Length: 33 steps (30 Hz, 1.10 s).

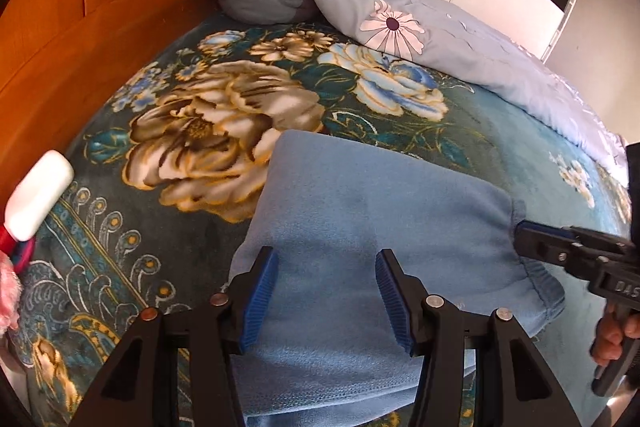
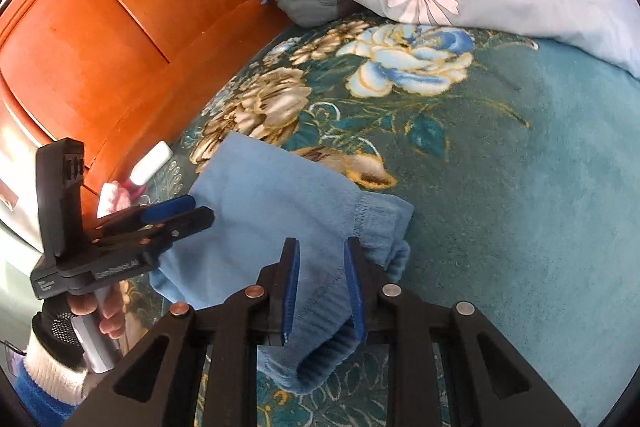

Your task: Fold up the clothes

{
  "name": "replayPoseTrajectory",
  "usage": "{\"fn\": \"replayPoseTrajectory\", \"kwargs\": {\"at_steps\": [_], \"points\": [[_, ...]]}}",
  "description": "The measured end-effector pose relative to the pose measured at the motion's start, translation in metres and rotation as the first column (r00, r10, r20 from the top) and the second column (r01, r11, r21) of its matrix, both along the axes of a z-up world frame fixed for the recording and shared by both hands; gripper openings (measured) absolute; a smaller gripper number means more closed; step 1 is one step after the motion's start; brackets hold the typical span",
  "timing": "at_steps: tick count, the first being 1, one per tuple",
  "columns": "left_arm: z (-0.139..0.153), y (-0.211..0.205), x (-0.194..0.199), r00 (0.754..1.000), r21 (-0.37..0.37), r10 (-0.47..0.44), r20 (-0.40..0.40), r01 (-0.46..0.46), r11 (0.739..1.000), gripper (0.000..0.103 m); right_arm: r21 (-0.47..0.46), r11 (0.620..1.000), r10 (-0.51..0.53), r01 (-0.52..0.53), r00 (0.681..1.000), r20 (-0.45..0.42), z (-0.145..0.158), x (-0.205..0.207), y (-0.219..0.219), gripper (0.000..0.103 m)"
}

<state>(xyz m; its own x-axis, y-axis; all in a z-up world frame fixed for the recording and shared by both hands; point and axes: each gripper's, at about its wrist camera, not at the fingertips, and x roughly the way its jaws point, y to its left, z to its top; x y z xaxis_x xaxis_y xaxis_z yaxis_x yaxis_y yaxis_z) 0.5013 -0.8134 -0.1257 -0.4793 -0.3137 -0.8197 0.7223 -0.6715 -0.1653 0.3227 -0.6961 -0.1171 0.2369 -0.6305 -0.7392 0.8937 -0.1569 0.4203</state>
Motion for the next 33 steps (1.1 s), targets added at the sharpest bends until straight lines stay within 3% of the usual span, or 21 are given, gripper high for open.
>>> {"fn": "replayPoseTrajectory", "kwargs": {"at_steps": [9, 11, 13, 15, 21, 29, 30, 33], "points": [[0.032, 0.043, 0.012, 0.996, -0.099, 0.08, -0.045, -0.084, 0.992, 0.056, -0.048, 0.997, 0.061, -0.068, 0.987, -0.148, 0.032, 0.025, 0.035, 0.024], [0.037, 0.057, 0.02, 0.991, -0.118, 0.116, -0.066, -0.123, 0.985, 0.075, -0.041, 0.996, 0.072, -0.081, 0.979, -0.191, 0.035, 0.032, 0.048, 0.025], [0.039, 0.076, 0.027, 0.984, -0.127, 0.148, -0.099, -0.16, 0.979, 0.084, -0.033, 0.996, 0.078, -0.087, 0.973, -0.22, 0.034, 0.038, 0.061, 0.031], [0.037, 0.096, 0.034, 0.978, -0.122, 0.175, -0.114, -0.188, 0.975, 0.09, -0.025, 0.995, 0.084, -0.092, 0.966, -0.245, 0.033, 0.044, 0.075, 0.048], [0.035, 0.156, 0.036, 0.983, -0.203, 0.172, -0.07, -0.182, 0.962, 0.101, 0.004, 0.995, 0.095, -0.098, 0.956, -0.279, 0.026, 0.055, 0.113, 0.064], [0.041, 0.201, 0.045, 0.976, -0.21, 0.181, -0.121, -0.203, 0.956, 0.103, 0.033, 0.998, 0.057, -0.049, 0.957, -0.284, 0.023, 0.059, 0.156, 0.07], [0.042, 0.206, 0.048, 0.973, -0.2, 0.183, -0.138, -0.209, 0.957, 0.103, 0.035, 0.998, 0.054, -0.046, 0.957, -0.286, 0.023, 0.059, 0.16, 0.076], [0.046, 0.217, 0.06, 0.958, -0.169, 0.199, -0.206, -0.236, 0.957, 0.103, 0.02, 0.999, 0.045, -0.041, 0.955, -0.292, 0.027, 0.063, 0.176, 0.079]]}}
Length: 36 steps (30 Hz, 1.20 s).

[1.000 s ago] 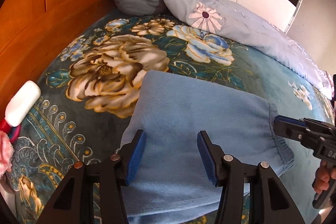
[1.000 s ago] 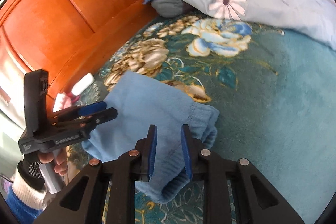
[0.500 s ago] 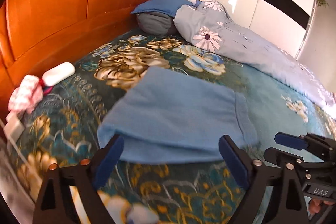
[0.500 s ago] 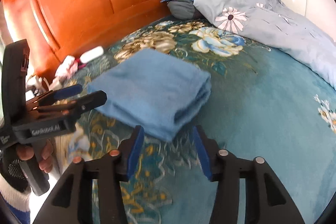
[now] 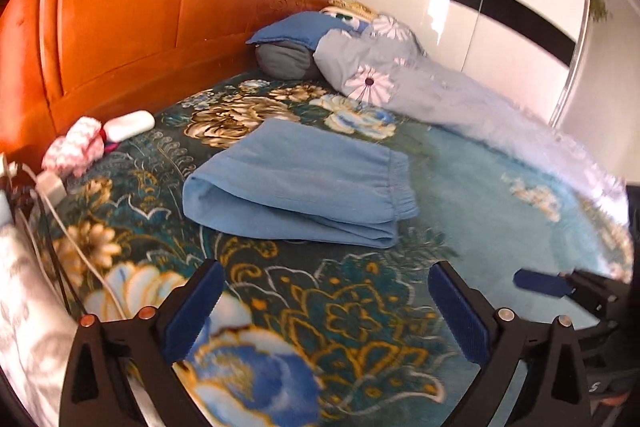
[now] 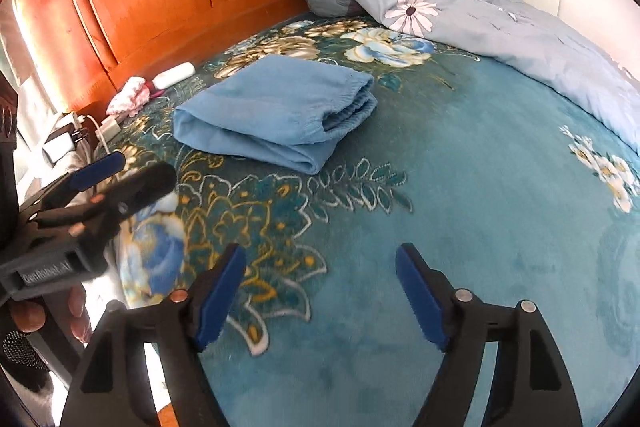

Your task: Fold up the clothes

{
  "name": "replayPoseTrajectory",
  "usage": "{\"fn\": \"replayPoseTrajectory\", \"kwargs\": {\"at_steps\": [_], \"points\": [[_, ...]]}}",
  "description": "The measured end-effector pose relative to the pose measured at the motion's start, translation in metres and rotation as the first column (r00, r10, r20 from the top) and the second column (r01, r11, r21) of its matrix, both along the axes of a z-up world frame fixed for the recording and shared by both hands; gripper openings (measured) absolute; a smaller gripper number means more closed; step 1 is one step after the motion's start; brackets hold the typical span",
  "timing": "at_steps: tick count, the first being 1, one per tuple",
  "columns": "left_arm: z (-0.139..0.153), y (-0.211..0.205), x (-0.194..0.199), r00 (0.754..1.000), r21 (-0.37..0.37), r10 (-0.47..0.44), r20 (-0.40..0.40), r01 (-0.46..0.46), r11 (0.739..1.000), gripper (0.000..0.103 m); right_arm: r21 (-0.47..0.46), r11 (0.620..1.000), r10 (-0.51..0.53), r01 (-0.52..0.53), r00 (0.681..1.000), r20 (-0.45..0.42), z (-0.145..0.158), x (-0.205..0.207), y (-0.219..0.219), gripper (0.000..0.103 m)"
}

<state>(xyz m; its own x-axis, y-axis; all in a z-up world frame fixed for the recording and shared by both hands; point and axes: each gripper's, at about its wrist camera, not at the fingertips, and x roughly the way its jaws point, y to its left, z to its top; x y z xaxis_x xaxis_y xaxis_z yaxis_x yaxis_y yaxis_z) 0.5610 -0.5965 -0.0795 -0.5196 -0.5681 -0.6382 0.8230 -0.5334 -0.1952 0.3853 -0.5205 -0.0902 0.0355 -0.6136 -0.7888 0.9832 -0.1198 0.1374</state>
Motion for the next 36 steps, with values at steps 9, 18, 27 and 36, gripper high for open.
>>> {"fn": "replayPoseTrajectory", "kwargs": {"at_steps": [9, 18, 27, 36], "points": [[-0.006, 0.036, 0.012, 0.995, -0.04, 0.063, 0.074, -0.061, 0.997, 0.103, -0.012, 1.0, -0.014, 0.014, 0.999, -0.038, 0.004, 0.012, 0.032, 0.101], [-0.012, 0.059, 0.004, 0.991, -0.058, 0.057, 0.124, -0.05, 0.997, 0.103, 0.006, 1.0, -0.018, 0.018, 0.998, -0.064, -0.006, 0.025, 0.055, 0.103], [-0.029, 0.065, 0.001, 0.98, -0.036, 0.079, 0.183, -0.074, 0.997, 0.103, 0.041, 0.999, -0.018, 0.021, 0.998, -0.063, -0.021, 0.03, 0.067, 0.103], [-0.037, 0.068, -0.005, 0.975, -0.032, 0.074, 0.21, -0.069, 0.997, 0.103, 0.056, 0.998, -0.035, 0.038, 0.998, -0.048, -0.028, 0.024, 0.069, 0.103]]}}
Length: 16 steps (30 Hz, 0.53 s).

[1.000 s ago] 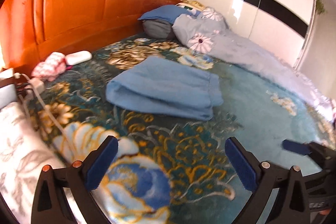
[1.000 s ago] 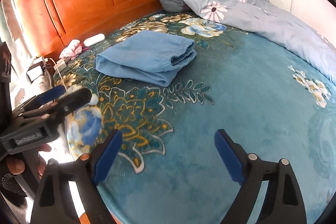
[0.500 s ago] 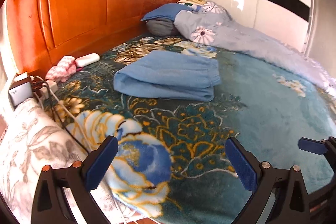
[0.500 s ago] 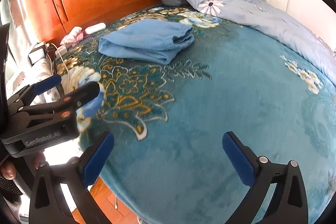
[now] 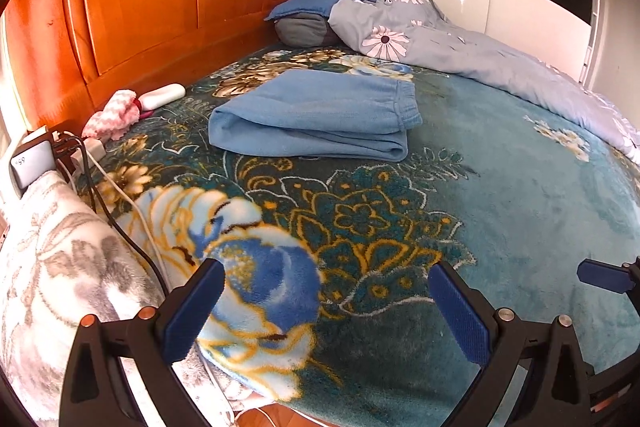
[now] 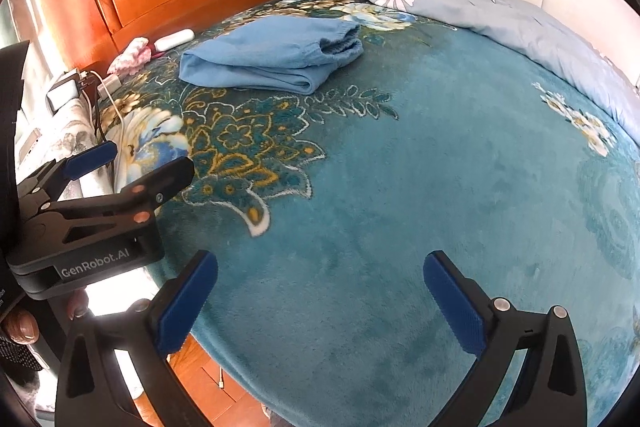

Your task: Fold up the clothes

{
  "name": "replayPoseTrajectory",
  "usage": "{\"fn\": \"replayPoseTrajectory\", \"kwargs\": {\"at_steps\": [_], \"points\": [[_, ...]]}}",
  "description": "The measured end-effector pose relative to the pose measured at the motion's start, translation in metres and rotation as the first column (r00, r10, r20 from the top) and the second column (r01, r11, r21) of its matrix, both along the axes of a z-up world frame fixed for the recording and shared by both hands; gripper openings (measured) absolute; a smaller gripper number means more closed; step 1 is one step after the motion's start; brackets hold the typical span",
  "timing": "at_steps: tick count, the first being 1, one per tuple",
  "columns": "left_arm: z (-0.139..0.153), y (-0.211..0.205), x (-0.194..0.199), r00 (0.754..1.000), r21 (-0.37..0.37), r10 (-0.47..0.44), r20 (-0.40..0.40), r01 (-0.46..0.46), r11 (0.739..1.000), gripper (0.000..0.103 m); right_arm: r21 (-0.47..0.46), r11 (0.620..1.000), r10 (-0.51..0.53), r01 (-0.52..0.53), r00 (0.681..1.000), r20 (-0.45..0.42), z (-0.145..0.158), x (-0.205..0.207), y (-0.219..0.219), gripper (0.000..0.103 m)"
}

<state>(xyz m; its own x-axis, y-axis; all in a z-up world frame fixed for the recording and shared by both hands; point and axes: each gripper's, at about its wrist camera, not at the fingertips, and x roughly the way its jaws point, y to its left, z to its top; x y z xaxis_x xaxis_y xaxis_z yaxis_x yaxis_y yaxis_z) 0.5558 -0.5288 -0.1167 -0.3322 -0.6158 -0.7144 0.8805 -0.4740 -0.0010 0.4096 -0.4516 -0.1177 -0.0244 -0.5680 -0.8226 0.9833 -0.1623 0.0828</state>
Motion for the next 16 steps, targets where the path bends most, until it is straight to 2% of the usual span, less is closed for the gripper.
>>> {"fn": "replayPoseTrajectory", "kwargs": {"at_steps": [16], "points": [[-0.0024, -0.0069, 0.0054, 1.0, 0.017, 0.02, -0.012, -0.02, 1.0, 0.103, 0.004, 1.0, 0.007, -0.007, 1.0, -0.002, -0.0007, 0.0026, -0.0039, 0.103]]}}
